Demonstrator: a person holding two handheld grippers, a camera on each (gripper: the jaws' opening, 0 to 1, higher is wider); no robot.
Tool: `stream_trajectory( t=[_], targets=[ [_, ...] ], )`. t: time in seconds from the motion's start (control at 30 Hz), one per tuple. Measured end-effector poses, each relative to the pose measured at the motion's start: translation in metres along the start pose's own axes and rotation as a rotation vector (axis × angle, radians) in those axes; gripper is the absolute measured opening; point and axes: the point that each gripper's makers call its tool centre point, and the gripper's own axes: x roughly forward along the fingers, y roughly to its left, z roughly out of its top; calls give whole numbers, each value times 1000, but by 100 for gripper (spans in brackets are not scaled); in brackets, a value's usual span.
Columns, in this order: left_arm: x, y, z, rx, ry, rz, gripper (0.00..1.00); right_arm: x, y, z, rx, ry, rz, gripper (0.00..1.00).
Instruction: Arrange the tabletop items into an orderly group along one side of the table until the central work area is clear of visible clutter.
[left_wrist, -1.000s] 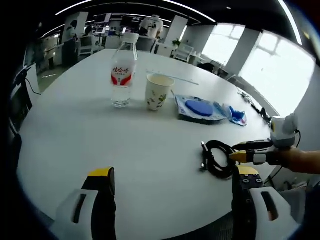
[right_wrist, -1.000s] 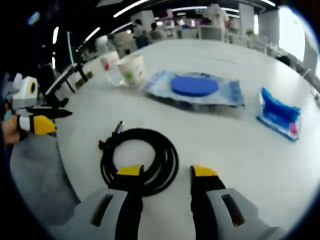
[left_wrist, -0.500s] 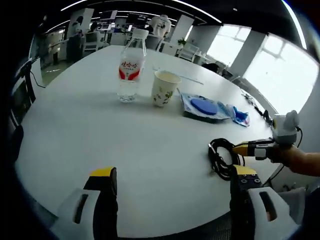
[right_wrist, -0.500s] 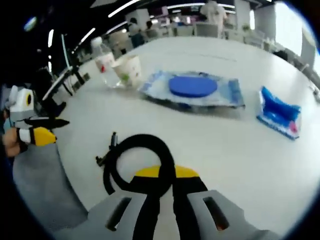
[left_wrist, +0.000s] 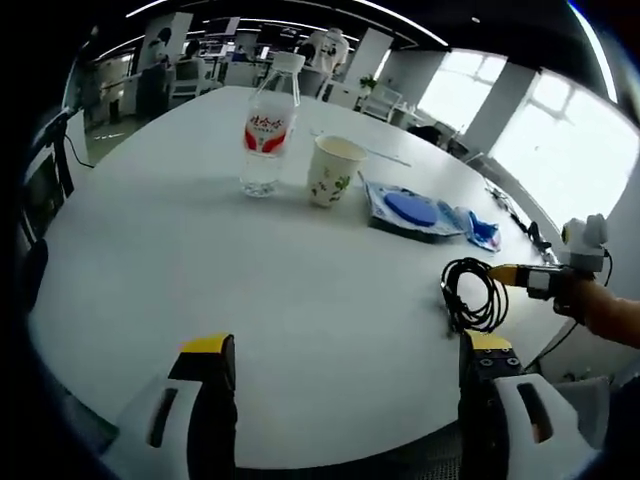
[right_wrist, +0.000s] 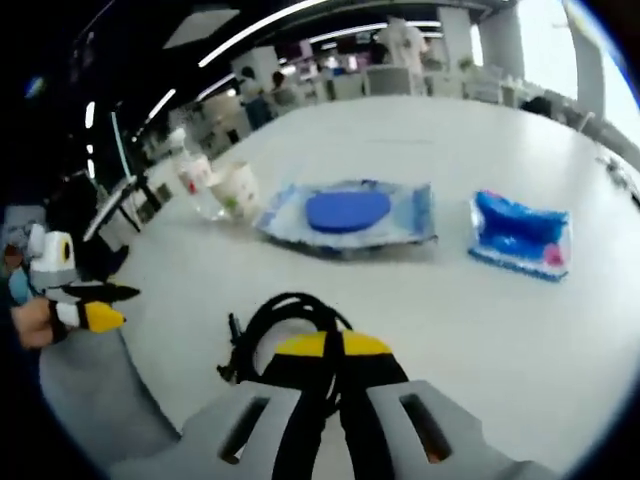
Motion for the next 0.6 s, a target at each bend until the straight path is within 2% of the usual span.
stream_trajectory(
  t=[0.27, 0.5, 0.6],
  targets=[
    [0, 1, -5, -14, 9, -2, 92, -19, -50, 25, 38, -68, -70, 0],
    [-1, 4, -8, -14, 16, 3, 91, -35, -71, 44, 100, -131, -94, 0],
    [-1, 3, -8, -12, 19, 3, 91, -41, -76, 51, 95, -148, -104, 0]
  ],
)
